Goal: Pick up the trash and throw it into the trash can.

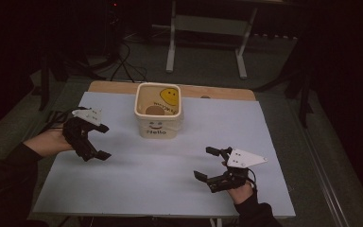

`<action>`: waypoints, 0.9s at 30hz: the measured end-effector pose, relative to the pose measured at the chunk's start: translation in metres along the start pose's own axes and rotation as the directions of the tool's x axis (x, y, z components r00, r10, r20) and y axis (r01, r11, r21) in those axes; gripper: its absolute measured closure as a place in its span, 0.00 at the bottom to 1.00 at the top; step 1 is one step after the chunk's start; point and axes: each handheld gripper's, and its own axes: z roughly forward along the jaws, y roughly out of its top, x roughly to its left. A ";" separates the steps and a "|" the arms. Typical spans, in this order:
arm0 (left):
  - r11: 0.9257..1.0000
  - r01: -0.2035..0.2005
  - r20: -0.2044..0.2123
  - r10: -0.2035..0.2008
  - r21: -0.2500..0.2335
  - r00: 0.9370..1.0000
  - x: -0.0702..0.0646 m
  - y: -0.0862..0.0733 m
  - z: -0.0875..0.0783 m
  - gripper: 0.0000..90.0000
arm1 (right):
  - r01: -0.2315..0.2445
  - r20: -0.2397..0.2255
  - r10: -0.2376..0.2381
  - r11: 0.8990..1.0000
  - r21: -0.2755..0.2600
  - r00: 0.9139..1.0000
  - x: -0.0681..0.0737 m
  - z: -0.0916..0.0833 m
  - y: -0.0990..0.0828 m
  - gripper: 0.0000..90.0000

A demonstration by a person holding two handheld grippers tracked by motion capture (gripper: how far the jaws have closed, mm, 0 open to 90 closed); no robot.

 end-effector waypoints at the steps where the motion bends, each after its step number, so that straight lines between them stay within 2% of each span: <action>1: 1.000 -0.003 0.001 0.003 -0.002 1.000 -0.002 -0.001 0.001 0.00 | 0.000 -0.001 0.000 1.000 0.000 1.000 0.000 0.000 0.000 0.11; 10: 0.998 -0.005 0.019 0.007 -0.069 1.000 -0.016 -0.014 0.010 0.00 | -0.001 0.001 0.001 1.000 0.003 1.000 0.000 0.000 0.000 0.11; 17: 0.997 0.018 0.055 -0.014 -0.073 0.998 -0.019 -0.031 0.024 0.00 | -0.002 0.001 0.002 1.000 0.008 1.000 -0.001 0.000 -0.001 0.11; 19: 0.996 0.023 0.058 -0.017 -0.090 0.998 -0.020 -0.035 0.028 0.00 | -0.002 0.000 0.002 1.000 0.010 1.000 -0.001 0.001 -0.002 0.11; 20: 0.996 0.032 0.075 -0.025 -0.087 0.997 -0.020 -0.037 0.030 0.00 | -0.006 0.000 0.006 1.000 0.012 1.000 -0.001 0.001 -0.002 0.11; 22: 0.998 0.014 0.065 -0.010 -0.054 0.998 -0.022 -0.038 0.035 0.00 | -0.004 -0.004 0.004 1.000 0.016 1.000 -0.001 0.002 -0.002 0.11; 27: 0.999 0.016 0.080 -0.013 -0.032 0.997 -0.021 -0.040 0.043 0.00 | -0.001 -0.008 0.001 1.000 0.017 1.000 -0.001 0.002 -0.002 0.11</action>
